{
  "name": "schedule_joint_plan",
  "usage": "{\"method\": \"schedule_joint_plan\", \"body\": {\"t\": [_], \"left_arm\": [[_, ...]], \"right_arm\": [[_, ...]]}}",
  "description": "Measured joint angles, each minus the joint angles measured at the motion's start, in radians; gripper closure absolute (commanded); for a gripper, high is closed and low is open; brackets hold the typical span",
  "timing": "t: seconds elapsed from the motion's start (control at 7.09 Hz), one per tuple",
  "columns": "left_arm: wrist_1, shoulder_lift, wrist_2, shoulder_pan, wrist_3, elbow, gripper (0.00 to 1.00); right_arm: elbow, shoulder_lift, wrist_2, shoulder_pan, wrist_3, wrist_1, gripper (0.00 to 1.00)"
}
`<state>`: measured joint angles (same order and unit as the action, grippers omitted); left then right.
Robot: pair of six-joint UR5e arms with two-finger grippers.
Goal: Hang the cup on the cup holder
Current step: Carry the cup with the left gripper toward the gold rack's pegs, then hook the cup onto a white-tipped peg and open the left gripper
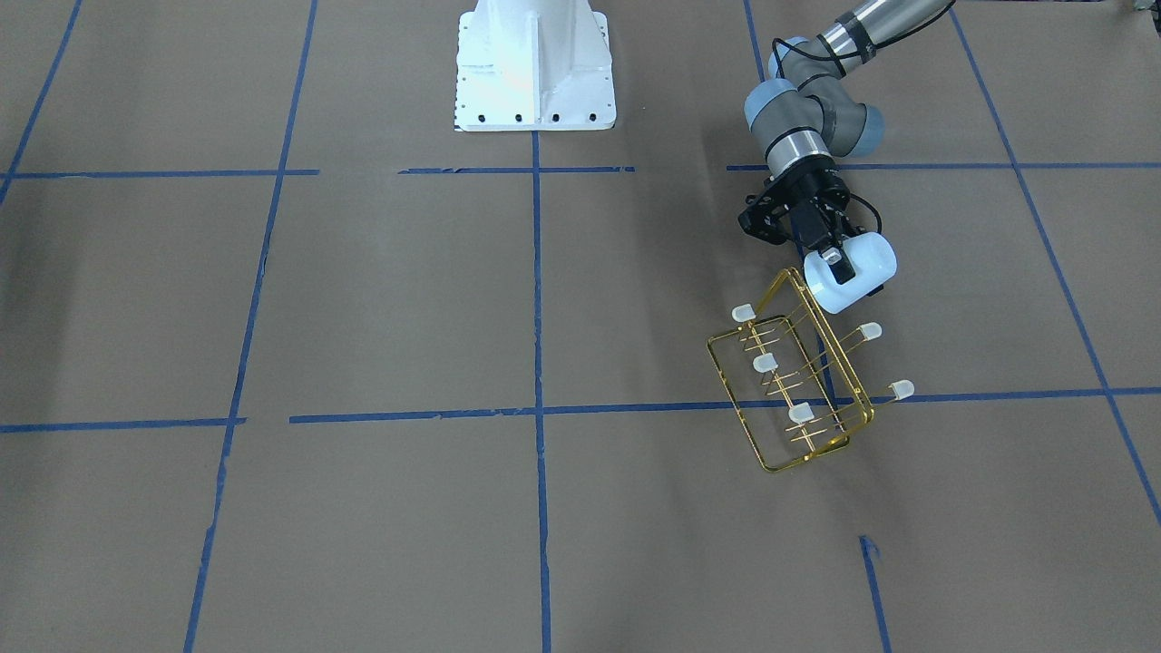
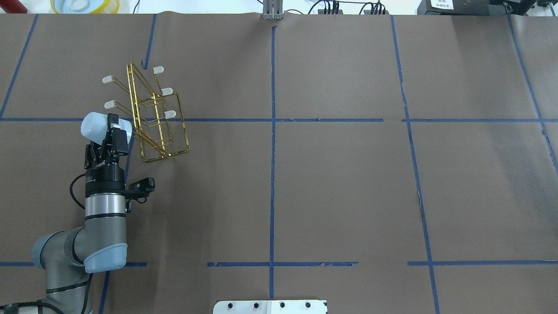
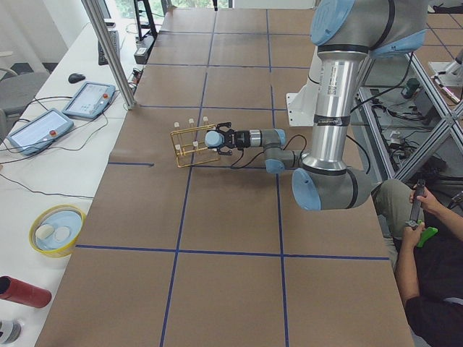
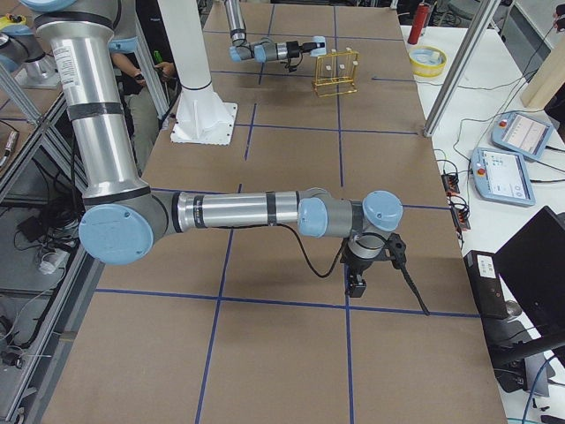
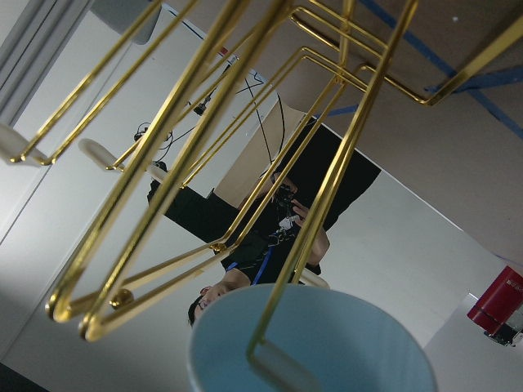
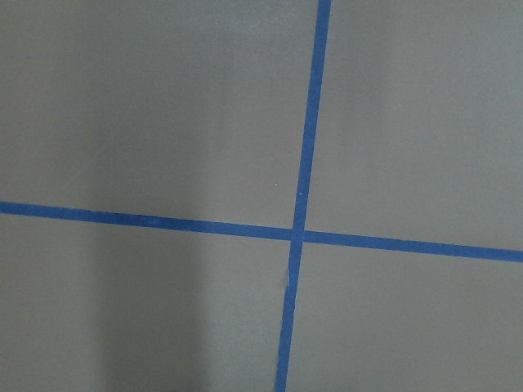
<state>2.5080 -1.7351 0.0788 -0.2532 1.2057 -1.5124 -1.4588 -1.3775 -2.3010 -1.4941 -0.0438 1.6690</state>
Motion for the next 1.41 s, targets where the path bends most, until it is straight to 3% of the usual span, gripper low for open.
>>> {"method": "schedule_joint_plan", "body": {"t": [0.71,0.85,1.41], "left_arm": [[0.001,-0.034,0.001,0.004,-0.003,0.049,0.97],[0.001,-0.04,0.001,0.004,-0.004,0.054,0.01],[0.008,-0.044,0.003,0.004,-0.013,0.056,0.0]], "right_arm": [[0.0,0.0,0.0,0.0,-0.001,0.0,0.0],[0.0,0.0,0.0,0.0,-0.001,0.0,0.0],[0.0,0.0,0.0,0.0,0.0,0.0,0.0]]}}
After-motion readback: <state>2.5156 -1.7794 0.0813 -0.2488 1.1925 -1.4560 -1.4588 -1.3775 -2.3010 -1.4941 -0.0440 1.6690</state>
